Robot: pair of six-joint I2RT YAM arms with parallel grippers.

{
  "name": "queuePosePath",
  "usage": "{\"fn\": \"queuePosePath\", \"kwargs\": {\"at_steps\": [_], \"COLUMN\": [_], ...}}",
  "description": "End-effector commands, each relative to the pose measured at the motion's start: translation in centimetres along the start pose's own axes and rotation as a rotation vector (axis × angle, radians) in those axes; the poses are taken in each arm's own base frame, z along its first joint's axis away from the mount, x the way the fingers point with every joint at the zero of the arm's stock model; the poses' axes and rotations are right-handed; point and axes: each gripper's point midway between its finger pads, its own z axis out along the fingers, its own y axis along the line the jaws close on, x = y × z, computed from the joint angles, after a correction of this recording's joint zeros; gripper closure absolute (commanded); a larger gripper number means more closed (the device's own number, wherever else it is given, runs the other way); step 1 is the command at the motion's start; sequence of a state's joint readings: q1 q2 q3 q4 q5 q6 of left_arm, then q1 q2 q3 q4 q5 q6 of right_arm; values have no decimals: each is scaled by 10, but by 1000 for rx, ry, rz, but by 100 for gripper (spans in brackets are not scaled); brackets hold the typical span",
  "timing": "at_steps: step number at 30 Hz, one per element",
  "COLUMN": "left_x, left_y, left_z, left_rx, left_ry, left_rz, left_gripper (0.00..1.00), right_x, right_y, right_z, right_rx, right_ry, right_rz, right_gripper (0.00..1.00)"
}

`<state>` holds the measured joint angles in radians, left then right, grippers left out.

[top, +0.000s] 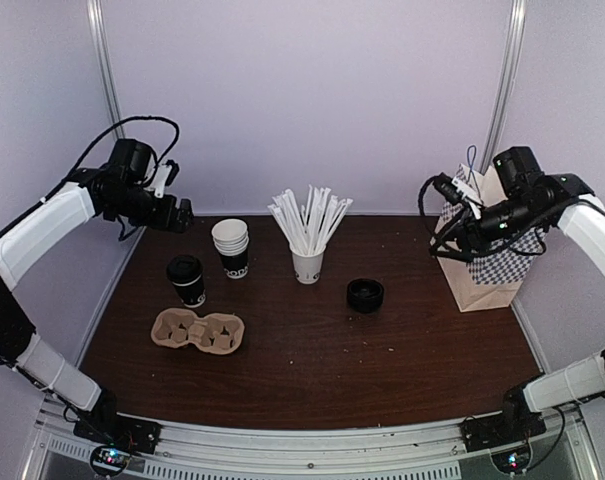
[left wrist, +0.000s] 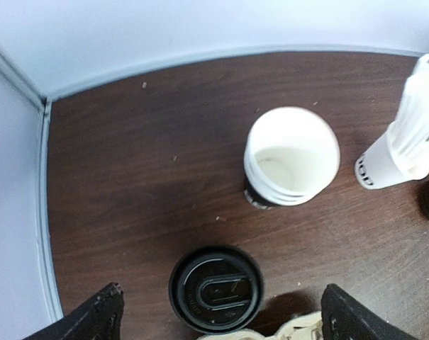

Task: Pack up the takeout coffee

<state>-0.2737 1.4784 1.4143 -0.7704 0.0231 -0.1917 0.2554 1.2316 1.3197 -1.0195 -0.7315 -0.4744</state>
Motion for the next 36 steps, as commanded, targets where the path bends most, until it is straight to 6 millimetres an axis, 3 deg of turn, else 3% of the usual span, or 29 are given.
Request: {"fn": "queuePosePath", "kwargs": {"at_steps": [1,5,8,16,23,26,29,35,36], "left_x": [-41,-37,-20,6,23,26,27,27,28], "left_y": [-77,-165,-198,-191,-199,-200,-199,-198,-198], "left_z": [-38,-49,-43,-32,-23,-20,-21,-20,-19], "left_rx": [91,207,310,320,374,377,378,371,369], "left_ry": [-190,-247,-222,-205,-137,-113,-112,-114,-112], "left_rz": [252,506,524,472,489,492,492,496,499], "left_gripper": [2,2,2,4,7,8,10,10,11], "right_x": [-25,-49,-48,5,18,20,22,22,20], "right_y": [-27,-64,-97,-154,-176,-183,-185,-179,-177], "right_z": [-42,-86,-106,-104,-100,-97,-91,-89,-92], "right_rx": [109,318,519,770,826,814,785,747,752], "right_ry": [-33,-107,-88,141,199,200,199,196,187], "right_rz": [94,120,128,235,278,312,335,328,322], "right_gripper": [38,43,45,36,38,45,58,100,100]}}
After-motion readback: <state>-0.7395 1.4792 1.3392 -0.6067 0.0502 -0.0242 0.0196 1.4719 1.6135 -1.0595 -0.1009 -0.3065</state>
